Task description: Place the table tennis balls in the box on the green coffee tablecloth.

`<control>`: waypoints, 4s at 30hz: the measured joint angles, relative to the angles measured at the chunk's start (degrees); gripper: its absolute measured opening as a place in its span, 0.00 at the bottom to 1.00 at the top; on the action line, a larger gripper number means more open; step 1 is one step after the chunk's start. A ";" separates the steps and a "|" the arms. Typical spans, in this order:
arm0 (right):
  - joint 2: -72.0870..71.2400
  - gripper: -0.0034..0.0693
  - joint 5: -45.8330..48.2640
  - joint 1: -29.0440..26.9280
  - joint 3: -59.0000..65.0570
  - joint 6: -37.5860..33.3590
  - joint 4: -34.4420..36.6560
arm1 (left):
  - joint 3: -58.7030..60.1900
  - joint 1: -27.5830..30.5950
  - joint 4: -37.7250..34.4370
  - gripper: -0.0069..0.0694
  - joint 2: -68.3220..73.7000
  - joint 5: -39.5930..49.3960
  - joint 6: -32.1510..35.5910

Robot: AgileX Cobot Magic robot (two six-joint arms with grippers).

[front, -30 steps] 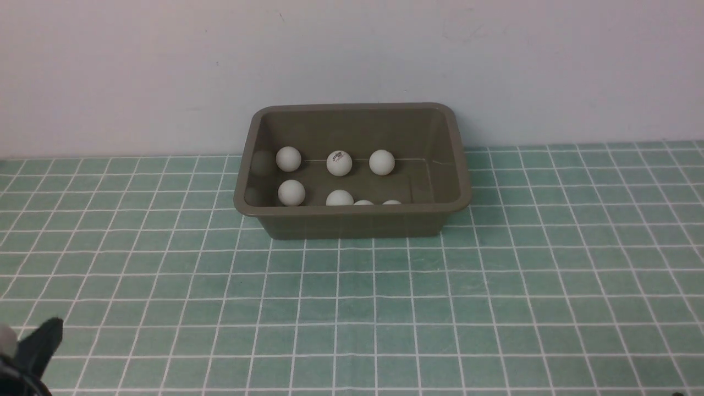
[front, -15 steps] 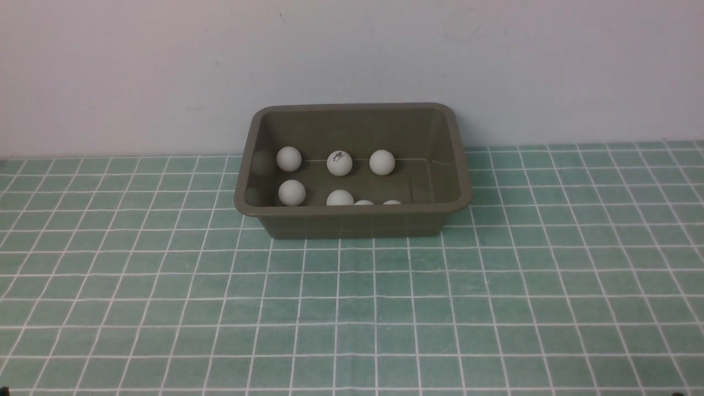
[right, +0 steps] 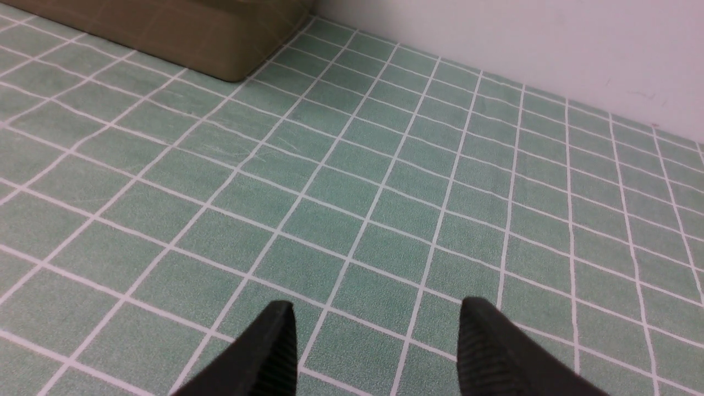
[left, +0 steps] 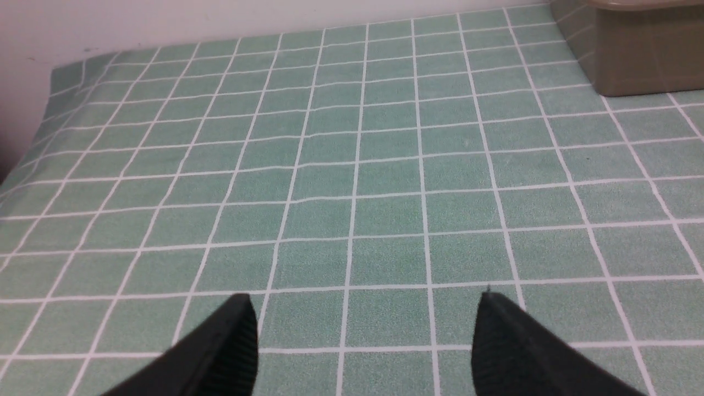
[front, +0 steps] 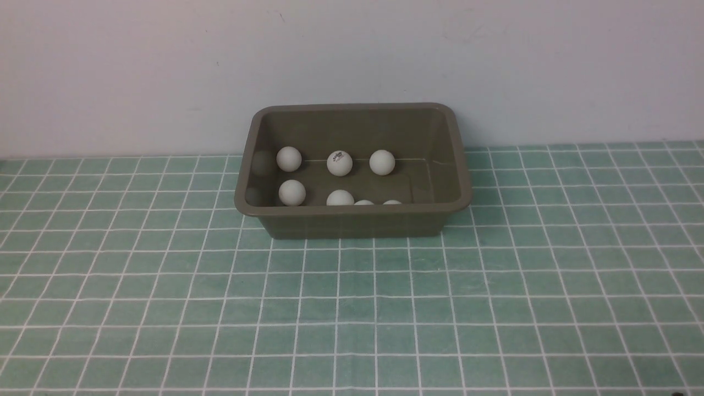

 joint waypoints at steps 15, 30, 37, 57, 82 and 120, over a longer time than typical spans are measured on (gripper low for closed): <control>0.00 0.56 0.00 0.00 0.00 0.00 -0.05 | 0.21 0.00 0.12 0.71 0.00 -1.29 -0.12; 0.00 0.56 0.00 0.00 0.00 0.00 -0.05 | 0.21 0.00 0.12 0.71 0.00 -1.29 -0.12; 0.00 0.56 0.00 0.00 0.00 0.00 -0.05 | 0.21 0.00 0.12 0.71 0.00 -1.29 -0.12; 0.00 0.56 0.00 0.00 0.00 0.00 -0.05 | 0.21 0.00 0.12 0.71 0.00 -1.29 -0.12; 0.00 0.56 -3.21 0.00 0.52 0.13 5.61 | 0.21 0.00 0.12 0.71 0.00 -1.29 -0.12; -4.00 0.56 -0.73 0.00 -2.25 36.37 -24.98 | 0.21 0.00 0.12 0.71 0.00 -1.29 -0.17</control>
